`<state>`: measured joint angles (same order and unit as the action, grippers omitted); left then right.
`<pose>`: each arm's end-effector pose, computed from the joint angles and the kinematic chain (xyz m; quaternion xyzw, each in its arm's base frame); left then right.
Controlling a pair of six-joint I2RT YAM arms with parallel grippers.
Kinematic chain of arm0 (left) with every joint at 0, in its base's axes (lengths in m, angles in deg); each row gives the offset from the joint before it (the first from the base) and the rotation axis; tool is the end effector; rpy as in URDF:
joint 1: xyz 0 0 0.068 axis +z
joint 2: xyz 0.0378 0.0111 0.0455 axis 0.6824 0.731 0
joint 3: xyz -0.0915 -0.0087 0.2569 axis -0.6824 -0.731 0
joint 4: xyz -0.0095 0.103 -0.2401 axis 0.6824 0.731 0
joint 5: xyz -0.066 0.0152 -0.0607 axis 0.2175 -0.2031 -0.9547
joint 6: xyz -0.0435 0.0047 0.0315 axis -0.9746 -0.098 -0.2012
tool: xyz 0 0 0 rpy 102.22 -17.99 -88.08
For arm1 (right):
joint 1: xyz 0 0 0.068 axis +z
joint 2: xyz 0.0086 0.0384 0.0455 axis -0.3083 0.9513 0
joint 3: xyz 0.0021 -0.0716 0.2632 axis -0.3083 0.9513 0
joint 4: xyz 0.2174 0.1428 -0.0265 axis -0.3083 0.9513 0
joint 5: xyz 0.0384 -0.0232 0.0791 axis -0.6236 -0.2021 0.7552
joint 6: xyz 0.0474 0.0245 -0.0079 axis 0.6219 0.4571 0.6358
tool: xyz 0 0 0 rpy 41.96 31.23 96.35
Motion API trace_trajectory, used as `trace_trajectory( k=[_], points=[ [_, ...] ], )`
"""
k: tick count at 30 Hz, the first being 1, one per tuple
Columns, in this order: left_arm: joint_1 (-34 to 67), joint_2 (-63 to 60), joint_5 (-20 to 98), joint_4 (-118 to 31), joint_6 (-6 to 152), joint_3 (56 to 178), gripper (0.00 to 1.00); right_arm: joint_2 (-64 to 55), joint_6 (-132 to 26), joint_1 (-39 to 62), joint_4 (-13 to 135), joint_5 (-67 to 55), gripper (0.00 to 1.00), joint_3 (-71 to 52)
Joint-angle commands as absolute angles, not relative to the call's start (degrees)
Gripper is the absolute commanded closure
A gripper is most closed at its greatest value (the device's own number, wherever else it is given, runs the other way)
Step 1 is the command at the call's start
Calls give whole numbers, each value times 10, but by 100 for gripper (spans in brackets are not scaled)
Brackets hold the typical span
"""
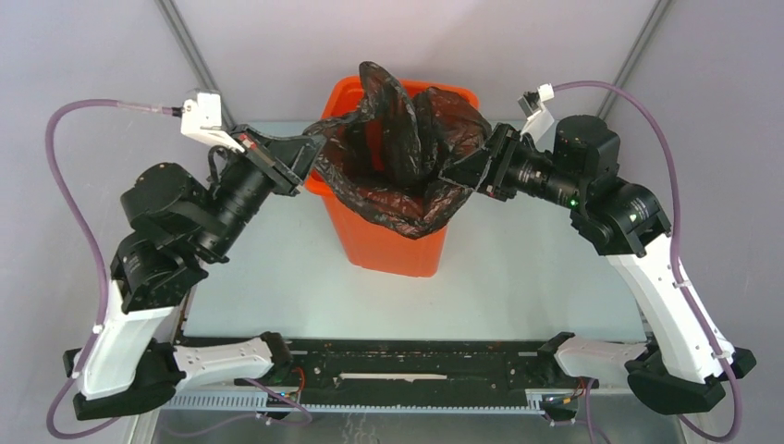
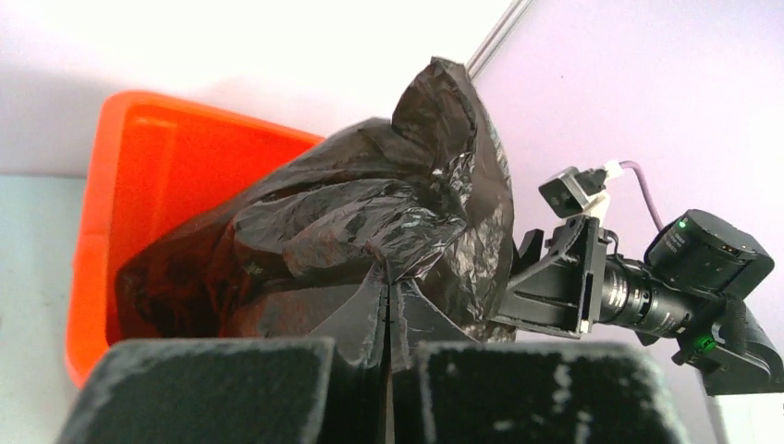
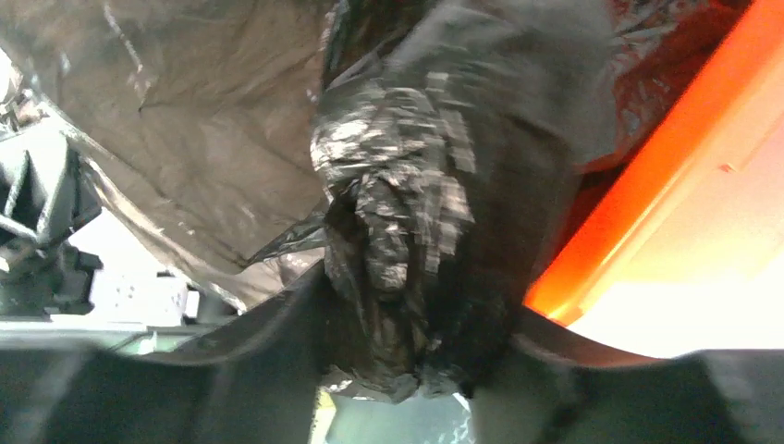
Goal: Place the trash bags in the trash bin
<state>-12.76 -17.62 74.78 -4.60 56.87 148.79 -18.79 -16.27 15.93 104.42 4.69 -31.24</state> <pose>0.0811 -0.0903 0.5704 -0.0190 0.6598 -0.3742 0.6514 0.1617 0.1225 0.5064 -0.0361 0.7802 0.4818 0.3974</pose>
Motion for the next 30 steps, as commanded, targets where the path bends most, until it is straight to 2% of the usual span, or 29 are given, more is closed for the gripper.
trace_trajectory(
  k=[1,6,7,9,10,13,16,26,30],
  points=[
    [-94,-202,698,-94,483,1423,100,-203,-183,162,1050,-18,51,-320],
    [-10,-255,656,-96,401,1337,100,-232,-199,154,1074,-49,66,-308],
    [7,-266,646,-97,385,1319,100,-233,-202,149,1078,-36,71,-303],
    [43,-288,624,-103,355,1283,100,-233,-202,144,1093,-22,92,-296],
    [61,-298,613,-107,342,1266,100,-232,-203,144,1099,-21,96,-292],
    [108,-324,585,-113,322,1215,100,-237,-211,134,1121,-26,96,-289],
    [149,-346,574,-98,321,1177,100,-252,-217,121,1132,-26,87,-272],
    [197,-382,591,-57,328,1105,100,-252,-217,105,1128,-14,89,-230],
    [198,-408,595,-47,325,1083,100,-260,-209,105,1133,-6,84,-222]
  ],
)
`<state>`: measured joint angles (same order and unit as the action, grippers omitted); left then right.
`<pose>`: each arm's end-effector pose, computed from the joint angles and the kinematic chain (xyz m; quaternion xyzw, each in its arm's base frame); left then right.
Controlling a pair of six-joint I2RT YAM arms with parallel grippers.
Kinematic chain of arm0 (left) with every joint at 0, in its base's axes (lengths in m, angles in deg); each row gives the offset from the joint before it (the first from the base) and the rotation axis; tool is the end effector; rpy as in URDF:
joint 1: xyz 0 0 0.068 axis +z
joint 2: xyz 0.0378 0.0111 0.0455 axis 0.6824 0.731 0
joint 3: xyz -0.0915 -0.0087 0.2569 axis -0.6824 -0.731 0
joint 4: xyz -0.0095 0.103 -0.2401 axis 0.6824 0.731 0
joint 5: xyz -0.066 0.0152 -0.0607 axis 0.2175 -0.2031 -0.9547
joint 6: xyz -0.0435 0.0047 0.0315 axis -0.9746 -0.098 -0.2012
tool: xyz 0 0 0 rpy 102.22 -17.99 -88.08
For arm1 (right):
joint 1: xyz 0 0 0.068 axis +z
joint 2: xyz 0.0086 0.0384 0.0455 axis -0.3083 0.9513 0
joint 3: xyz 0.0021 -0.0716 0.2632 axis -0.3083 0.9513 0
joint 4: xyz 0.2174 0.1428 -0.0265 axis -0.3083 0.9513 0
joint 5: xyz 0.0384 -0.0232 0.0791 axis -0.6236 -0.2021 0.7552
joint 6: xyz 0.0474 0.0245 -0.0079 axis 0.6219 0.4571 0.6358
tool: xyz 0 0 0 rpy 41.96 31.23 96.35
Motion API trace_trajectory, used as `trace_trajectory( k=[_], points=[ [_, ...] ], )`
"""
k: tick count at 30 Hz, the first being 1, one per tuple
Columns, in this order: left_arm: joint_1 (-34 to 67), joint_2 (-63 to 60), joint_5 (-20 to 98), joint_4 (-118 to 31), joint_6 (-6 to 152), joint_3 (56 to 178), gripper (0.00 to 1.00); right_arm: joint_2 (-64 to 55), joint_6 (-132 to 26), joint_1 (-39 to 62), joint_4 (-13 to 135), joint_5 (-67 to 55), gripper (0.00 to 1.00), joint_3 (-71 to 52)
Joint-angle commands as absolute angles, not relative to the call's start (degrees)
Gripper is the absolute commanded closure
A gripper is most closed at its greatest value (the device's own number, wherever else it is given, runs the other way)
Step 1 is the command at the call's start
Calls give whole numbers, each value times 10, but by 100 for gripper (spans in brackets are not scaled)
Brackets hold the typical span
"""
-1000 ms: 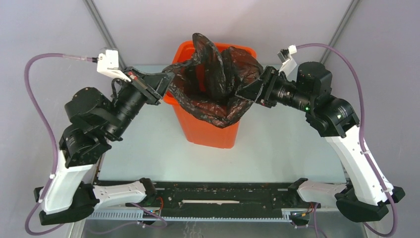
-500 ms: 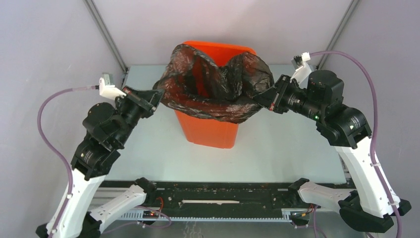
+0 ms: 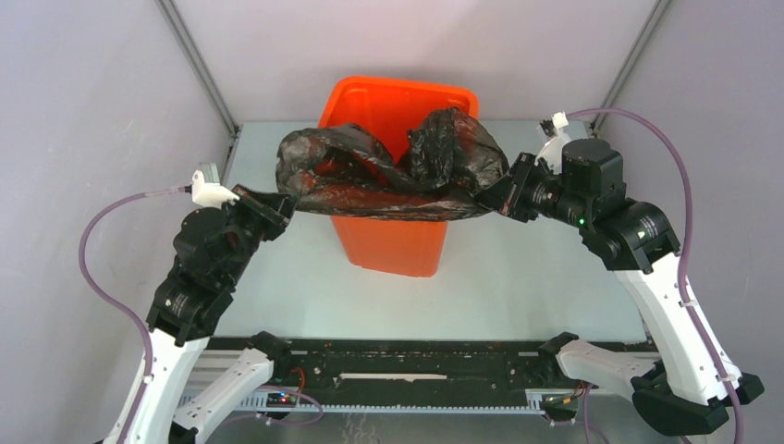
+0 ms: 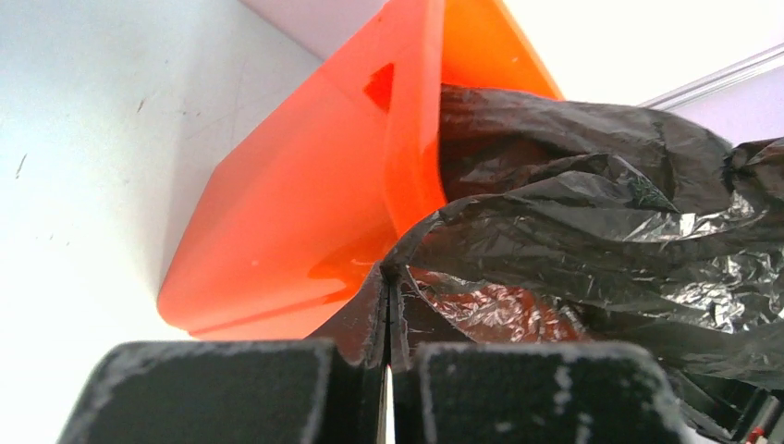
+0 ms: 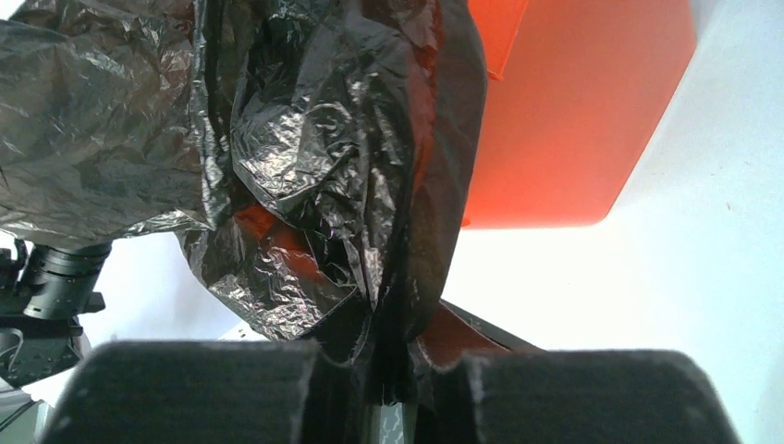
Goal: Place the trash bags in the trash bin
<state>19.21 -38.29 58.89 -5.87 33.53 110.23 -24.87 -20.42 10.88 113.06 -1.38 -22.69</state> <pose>0.1054 -0.0388 0.4261 -0.2403 0.7162 -0.3357 0.5627 0.1529 0.0932 0.4659 0.0167 0.8380 0.3780 0.3931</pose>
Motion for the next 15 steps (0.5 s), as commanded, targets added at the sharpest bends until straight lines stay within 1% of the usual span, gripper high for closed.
trace_trajectory(
  k=[1,3,5,8,9,13,15],
  points=[
    [198,-412,595,-42,325,1081,100,-264,-207,105,1134,-6,79,-218],
    [198,-413,599,-36,325,1074,100,-273,-204,105,1128,-8,70,-202],
    [199,-397,597,-47,326,1072,100,-276,-198,103,1114,-11,67,-187],
    [200,-356,593,-67,344,1080,98,-264,-205,97,1097,-14,66,-183],
    [203,-343,597,-60,343,1085,98,-259,-211,95,1097,-19,67,-185],
    [221,-326,610,-53,340,1073,100,-251,-235,87,1090,-46,72,-173],
    [231,-326,603,-58,337,1062,100,-246,-244,83,1079,-40,70,-163]
  ],
)
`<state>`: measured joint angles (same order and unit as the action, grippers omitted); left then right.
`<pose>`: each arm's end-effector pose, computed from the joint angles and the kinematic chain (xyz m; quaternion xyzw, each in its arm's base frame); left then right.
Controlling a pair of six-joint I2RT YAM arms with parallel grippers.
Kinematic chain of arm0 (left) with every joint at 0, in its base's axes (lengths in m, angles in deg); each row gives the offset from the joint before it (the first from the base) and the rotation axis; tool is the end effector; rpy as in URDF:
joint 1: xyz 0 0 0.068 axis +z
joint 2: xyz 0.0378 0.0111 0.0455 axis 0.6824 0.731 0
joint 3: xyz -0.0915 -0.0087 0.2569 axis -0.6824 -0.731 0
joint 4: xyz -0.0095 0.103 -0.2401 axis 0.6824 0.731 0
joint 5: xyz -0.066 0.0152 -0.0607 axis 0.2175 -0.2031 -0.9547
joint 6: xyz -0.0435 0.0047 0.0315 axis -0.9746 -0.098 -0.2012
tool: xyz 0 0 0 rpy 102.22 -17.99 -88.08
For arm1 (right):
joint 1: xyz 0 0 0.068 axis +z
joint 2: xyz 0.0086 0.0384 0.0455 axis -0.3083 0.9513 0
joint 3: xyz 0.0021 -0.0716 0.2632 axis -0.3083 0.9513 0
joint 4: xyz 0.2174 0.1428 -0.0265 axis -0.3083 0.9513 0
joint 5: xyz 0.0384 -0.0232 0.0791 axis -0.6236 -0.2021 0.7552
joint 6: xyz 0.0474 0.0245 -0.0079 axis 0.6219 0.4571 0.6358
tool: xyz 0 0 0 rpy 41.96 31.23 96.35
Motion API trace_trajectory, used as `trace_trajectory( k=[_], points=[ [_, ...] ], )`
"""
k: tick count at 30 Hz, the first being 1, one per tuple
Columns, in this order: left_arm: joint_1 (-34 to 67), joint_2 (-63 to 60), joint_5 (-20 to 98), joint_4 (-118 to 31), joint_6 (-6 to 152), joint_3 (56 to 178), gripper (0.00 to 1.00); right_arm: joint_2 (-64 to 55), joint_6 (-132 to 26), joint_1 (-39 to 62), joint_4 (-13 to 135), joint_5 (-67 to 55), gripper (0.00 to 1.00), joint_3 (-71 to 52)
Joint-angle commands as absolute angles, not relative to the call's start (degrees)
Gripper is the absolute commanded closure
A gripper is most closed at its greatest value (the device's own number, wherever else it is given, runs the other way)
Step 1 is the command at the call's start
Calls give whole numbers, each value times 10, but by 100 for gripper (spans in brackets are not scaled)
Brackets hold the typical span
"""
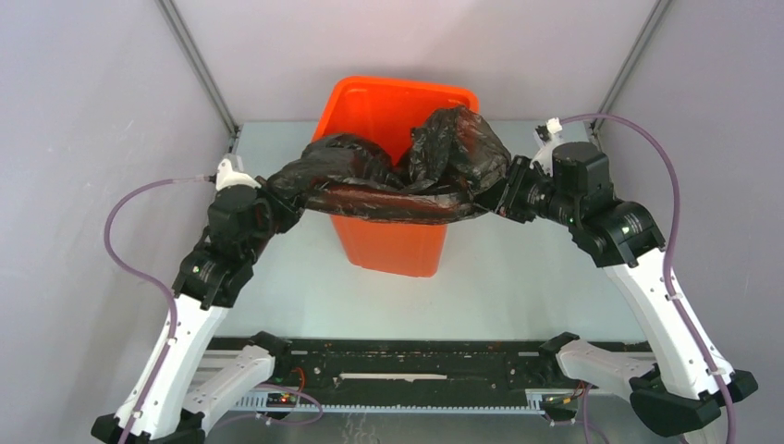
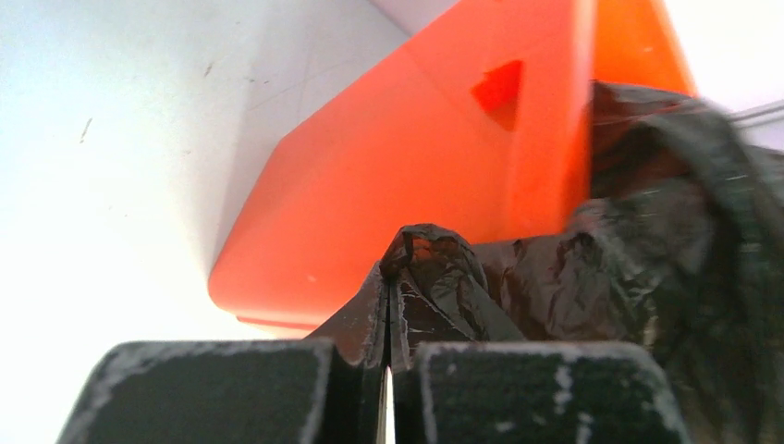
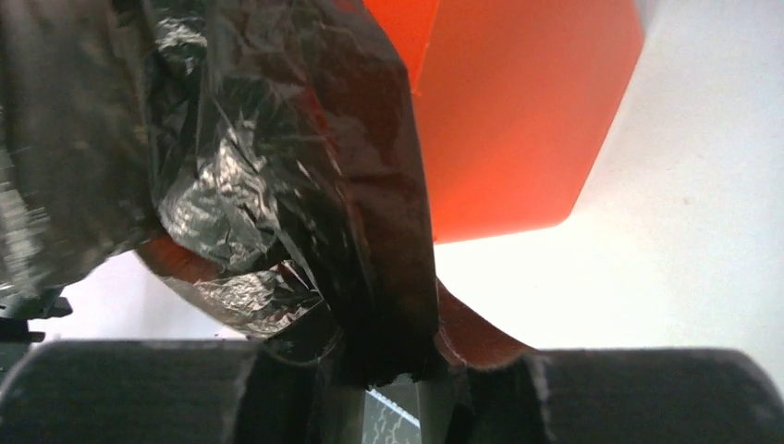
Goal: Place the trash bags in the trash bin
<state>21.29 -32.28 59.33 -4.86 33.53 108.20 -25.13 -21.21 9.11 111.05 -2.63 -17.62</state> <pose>0.1398 -0.0479 0.4018 -0.2618 0.7598 -0.2824 0.5238 0.1651 0.0924 0.4440 0.0331 0.8509 0.3517 0.3888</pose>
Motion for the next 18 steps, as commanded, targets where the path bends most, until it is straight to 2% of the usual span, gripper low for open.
trace_trajectory(
  k=[1,3,5,9,16,18],
  points=[
    [234,-325,595,-64,339,1057,99,-242,-246,81,1080,-36,69,-162],
    [243,-318,563,-65,345,1058,97,-232,-254,76,1086,-16,64,-166],
    [247,-314,543,-57,367,1069,88,-232,-265,74,1103,-10,56,-181],
    [247,-332,547,-16,426,1101,55,-254,-297,67,1134,-15,35,-207],
    [247,-373,505,42,535,1155,9,-279,-349,51,1145,0,20,-240],
    [247,-383,485,57,558,1171,1,-278,-361,50,1146,2,18,-253]
  ],
)
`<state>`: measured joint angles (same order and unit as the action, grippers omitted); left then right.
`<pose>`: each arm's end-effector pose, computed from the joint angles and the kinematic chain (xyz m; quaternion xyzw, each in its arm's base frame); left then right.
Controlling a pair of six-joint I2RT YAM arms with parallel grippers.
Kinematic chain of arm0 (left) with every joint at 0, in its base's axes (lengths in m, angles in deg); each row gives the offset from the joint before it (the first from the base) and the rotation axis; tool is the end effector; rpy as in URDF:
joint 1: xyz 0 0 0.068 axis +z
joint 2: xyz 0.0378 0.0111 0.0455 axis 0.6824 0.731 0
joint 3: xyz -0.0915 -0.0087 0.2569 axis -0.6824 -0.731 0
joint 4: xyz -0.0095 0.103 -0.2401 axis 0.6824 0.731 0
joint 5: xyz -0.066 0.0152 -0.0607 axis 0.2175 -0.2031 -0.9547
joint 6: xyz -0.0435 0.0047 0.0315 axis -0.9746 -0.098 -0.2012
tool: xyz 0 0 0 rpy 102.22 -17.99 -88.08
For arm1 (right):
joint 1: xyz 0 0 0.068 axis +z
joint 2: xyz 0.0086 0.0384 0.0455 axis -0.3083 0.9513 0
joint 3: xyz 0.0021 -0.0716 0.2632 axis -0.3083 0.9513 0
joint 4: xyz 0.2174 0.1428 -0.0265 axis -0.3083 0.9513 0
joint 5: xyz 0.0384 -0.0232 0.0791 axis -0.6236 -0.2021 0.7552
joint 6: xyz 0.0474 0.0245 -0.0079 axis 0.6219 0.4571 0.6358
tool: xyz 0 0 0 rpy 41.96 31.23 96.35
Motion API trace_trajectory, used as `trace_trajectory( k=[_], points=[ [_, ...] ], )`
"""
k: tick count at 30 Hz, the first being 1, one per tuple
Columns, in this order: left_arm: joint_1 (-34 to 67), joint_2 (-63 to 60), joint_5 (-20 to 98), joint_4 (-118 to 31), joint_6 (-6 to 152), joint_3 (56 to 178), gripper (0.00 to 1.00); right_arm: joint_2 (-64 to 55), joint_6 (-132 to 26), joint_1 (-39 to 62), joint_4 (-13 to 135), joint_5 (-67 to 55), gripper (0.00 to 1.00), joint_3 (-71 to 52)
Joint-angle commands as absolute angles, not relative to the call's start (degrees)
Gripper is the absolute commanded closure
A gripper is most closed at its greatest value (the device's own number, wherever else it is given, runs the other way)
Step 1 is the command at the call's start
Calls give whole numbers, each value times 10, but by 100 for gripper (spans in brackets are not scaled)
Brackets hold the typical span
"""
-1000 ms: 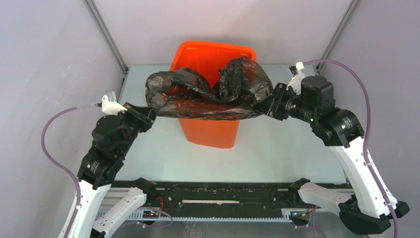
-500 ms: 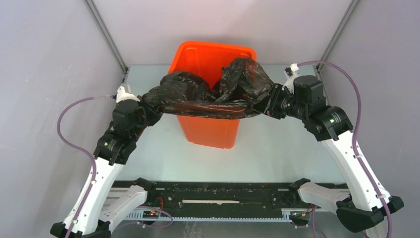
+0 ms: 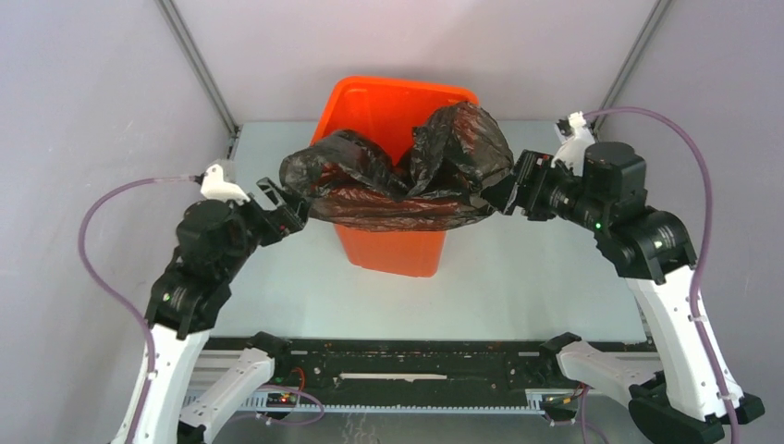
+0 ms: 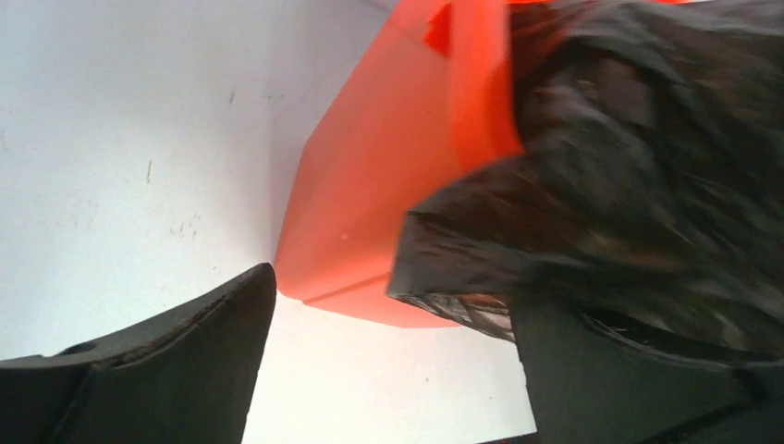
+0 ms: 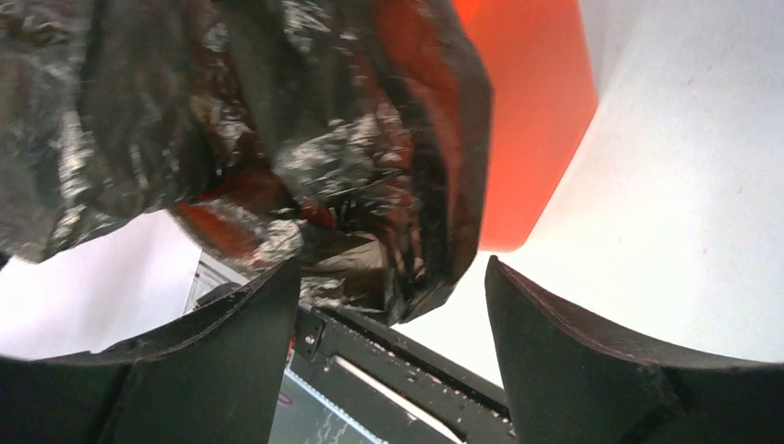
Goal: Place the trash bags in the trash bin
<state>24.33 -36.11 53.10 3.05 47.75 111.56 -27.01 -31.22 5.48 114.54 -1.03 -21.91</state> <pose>0.1121 -0.0343 0.4128 -0.1557 0.7938 -0.2379 0.5377 0.1493 0.0736 0.4652 -0.0244 0.8382 0.3208 0.4403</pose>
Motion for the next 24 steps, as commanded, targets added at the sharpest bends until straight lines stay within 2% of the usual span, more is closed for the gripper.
trace_trajectory(
  k=[1,4,10,15,17,24],
  points=[
    [247,-390,481,65,569,1179,0,-277,-368,49,1147,2,17,-260],
    [247,-420,479,79,610,1202,0,-265,-387,47,1156,0,16,-289],
    [247,-437,373,34,713,1252,0,-236,-425,46,1146,-1,14,-342],
    [247,-370,394,-14,773,1299,1,-203,-454,31,1107,-3,14,-364],
    [247,-343,358,-30,793,1309,1,-186,-461,17,1094,11,14,-371],
    [240,-316,366,-98,791,1273,4,-157,-447,-16,1027,108,14,-352]
  ],
)
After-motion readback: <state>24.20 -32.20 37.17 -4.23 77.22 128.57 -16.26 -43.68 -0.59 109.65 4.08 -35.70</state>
